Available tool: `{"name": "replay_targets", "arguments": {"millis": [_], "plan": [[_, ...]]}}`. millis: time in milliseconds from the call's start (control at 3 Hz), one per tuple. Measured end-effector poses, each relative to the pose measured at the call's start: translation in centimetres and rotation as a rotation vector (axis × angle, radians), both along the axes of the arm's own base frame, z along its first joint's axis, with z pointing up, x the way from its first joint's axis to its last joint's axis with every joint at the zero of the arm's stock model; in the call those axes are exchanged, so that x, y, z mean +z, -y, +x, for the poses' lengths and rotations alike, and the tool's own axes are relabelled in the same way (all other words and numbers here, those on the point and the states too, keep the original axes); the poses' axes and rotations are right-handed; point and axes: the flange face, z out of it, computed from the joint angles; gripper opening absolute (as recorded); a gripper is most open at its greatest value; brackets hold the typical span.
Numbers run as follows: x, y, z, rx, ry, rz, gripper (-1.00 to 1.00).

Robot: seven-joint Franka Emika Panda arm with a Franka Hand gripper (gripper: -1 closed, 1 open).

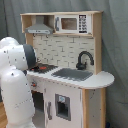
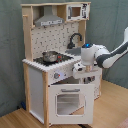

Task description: Play with the kitchen

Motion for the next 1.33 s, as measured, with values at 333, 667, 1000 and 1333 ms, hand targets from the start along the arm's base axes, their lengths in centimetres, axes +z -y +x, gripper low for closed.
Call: {"name": "replay_targets", "arguments": {"millis": [333,667,1000,1333], "plan": [[-1.5,-0.2,0.6,0.033,-0.026,0.026,-1.00],[-3.4,-0.6,-0.1,-0.003,-0.055,0.048,-1.00],[-4.8,-1.1,-1.0,-0.046,-0.062,0.069,-1.00],[-5.8,-2.0,-2.2,-0.097,-0.070,0.095,-1.00]]}}
